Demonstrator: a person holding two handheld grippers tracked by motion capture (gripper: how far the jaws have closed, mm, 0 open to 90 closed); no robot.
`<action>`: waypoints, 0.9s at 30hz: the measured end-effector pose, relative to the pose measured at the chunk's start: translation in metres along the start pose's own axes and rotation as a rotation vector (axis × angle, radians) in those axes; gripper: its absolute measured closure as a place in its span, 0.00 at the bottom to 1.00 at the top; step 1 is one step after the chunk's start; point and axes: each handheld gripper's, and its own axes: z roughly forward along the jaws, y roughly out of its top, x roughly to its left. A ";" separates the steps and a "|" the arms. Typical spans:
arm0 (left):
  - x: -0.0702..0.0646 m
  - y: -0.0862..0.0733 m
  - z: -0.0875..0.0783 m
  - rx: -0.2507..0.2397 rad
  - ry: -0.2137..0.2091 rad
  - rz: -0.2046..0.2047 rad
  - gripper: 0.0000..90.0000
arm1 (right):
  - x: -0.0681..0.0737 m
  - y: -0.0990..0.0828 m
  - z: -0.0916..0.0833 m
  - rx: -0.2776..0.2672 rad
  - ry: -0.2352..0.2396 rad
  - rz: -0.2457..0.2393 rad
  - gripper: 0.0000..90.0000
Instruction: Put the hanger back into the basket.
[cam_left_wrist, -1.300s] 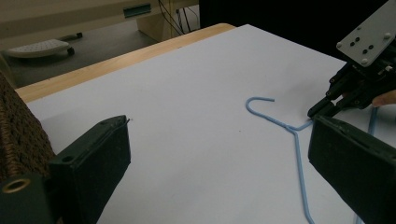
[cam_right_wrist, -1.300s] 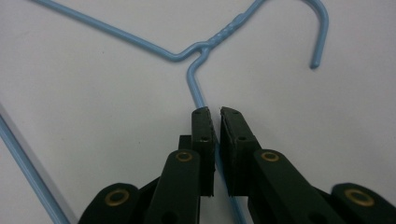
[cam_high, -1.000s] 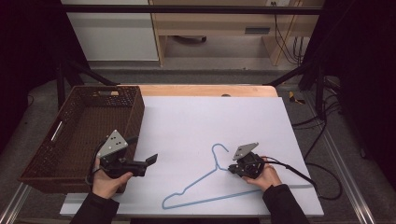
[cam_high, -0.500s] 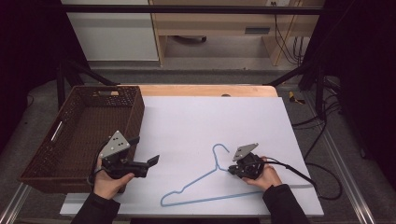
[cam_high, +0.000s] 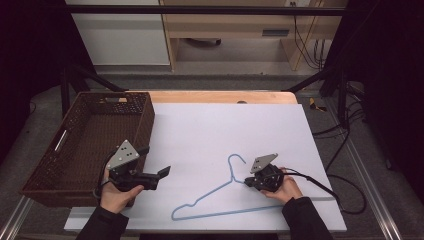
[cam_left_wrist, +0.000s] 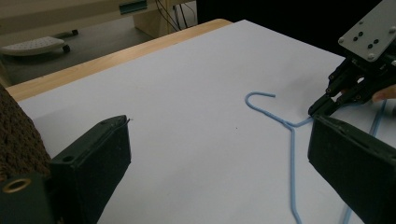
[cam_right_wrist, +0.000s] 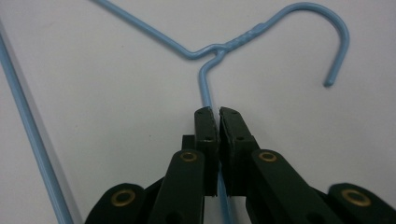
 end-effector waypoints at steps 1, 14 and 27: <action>0.000 0.000 0.000 0.000 0.000 0.001 0.06 | 0.000 0.000 0.000 0.006 -0.005 0.001 0.97; -0.012 -0.002 0.016 0.040 -0.034 0.025 0.08 | 0.003 0.002 -0.018 -0.063 -0.017 -0.011 0.97; -0.044 -0.001 0.060 0.162 -0.114 0.124 0.11 | 0.007 0.004 -0.026 -0.092 -0.023 -0.041 0.97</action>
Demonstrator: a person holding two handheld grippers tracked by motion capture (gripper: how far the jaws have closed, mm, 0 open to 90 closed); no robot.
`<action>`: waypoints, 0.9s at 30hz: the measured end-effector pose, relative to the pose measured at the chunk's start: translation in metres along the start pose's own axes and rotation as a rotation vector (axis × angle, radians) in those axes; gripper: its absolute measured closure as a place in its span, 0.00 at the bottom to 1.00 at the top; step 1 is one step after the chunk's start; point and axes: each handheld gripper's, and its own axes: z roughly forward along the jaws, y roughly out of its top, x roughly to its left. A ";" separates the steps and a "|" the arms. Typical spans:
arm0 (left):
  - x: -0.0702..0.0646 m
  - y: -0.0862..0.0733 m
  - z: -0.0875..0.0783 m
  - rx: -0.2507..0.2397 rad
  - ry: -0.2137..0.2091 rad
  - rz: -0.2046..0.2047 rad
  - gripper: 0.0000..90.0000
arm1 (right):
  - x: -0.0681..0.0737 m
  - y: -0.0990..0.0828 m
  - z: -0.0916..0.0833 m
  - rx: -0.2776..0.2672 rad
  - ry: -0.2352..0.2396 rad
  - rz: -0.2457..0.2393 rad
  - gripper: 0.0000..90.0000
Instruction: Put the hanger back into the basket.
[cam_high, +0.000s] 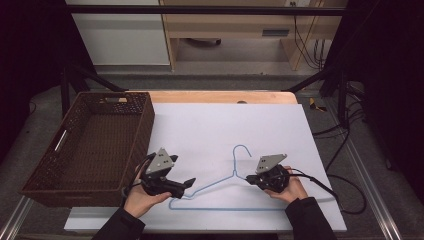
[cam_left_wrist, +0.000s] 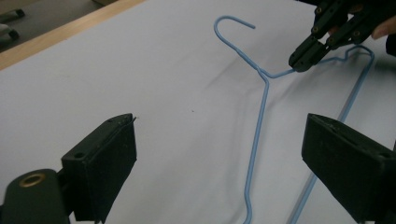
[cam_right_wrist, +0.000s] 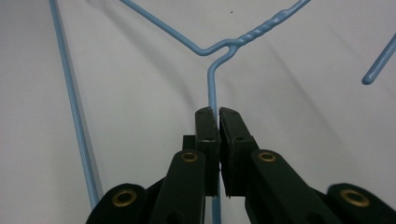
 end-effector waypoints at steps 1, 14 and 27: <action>-0.002 0.001 0.006 0.015 -0.008 0.008 0.11 | 0.000 0.000 -0.001 -0.002 0.000 -0.001 0.97; -0.017 0.012 0.048 0.169 -0.049 0.124 0.21 | 0.001 0.000 -0.003 -0.004 0.007 -0.002 0.97; -0.035 0.014 0.091 0.317 -0.082 0.242 0.39 | 0.002 0.001 -0.004 -0.005 0.010 0.001 0.97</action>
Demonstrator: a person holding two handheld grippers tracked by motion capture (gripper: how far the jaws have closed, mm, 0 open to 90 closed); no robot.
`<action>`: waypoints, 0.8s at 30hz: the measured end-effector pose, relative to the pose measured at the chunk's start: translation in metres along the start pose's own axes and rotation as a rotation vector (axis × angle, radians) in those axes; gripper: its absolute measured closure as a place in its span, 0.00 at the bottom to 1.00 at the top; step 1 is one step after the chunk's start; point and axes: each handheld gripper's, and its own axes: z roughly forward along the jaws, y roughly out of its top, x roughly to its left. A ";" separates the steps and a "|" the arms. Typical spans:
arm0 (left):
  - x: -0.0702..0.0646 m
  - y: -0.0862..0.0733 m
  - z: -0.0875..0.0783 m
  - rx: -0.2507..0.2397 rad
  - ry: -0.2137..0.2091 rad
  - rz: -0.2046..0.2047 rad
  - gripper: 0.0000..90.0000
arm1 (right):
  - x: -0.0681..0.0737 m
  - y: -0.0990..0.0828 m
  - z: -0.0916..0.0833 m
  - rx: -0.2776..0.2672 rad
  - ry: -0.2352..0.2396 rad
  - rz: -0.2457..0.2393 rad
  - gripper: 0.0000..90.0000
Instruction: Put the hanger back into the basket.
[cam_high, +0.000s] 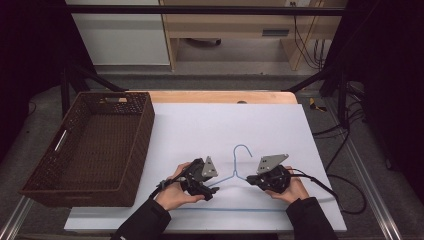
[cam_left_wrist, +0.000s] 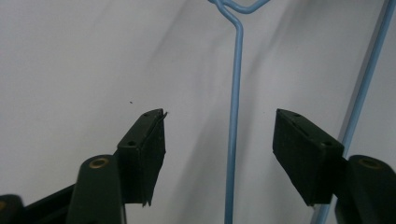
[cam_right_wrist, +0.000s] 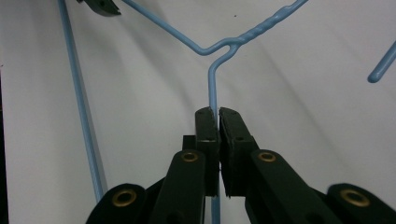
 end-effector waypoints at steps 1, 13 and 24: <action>-0.001 0.001 0.003 0.010 0.000 0.008 0.41 | 0.000 0.000 0.000 -0.001 0.001 -0.005 0.97; -0.012 0.016 0.024 0.051 0.035 0.041 0.73 | 0.000 0.000 -0.001 -0.002 0.004 -0.003 0.97; -0.016 0.020 0.026 0.048 0.050 0.024 0.92 | -0.001 0.000 -0.001 -0.004 0.009 0.002 0.97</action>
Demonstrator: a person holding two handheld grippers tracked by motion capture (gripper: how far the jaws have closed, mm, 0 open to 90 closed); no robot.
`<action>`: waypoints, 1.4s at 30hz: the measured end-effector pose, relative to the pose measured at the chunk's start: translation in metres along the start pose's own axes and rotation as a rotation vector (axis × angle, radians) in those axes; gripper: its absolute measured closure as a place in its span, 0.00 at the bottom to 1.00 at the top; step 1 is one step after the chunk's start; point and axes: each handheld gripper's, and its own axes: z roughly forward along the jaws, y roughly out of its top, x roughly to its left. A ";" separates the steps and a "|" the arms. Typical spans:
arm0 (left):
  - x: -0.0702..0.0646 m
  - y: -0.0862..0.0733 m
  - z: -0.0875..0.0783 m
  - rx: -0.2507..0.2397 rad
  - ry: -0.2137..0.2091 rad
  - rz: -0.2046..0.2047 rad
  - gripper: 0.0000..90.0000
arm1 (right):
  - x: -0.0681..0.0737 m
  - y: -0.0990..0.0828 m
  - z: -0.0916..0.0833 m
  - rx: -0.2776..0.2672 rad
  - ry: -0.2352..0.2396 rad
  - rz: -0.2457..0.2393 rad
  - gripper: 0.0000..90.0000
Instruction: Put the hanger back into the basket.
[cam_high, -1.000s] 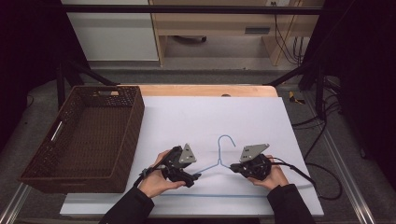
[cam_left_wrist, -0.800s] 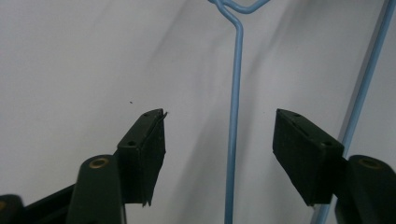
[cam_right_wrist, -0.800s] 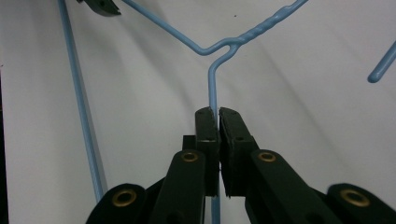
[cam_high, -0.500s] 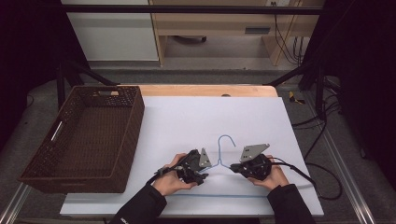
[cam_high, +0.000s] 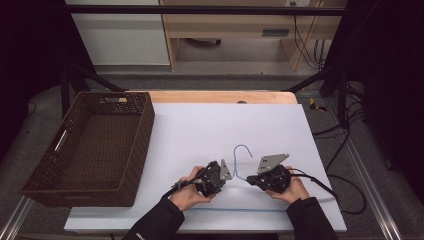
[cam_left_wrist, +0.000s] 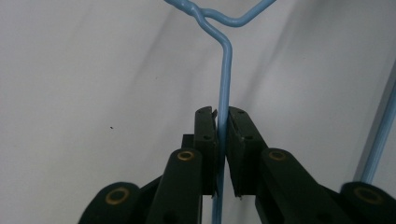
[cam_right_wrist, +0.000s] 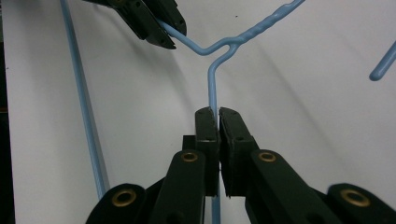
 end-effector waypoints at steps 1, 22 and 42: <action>0.000 0.000 0.000 0.008 0.004 0.007 0.93 | 0.000 0.000 0.000 -0.001 0.001 0.001 0.97; -0.010 0.004 -0.013 -0.006 -0.006 -0.015 0.96 | -0.002 0.002 -0.021 -0.081 0.016 0.059 0.97; 0.000 -0.004 -0.061 -0.109 0.073 -0.076 0.97 | -0.012 -0.005 -0.081 -0.302 -0.227 0.249 0.32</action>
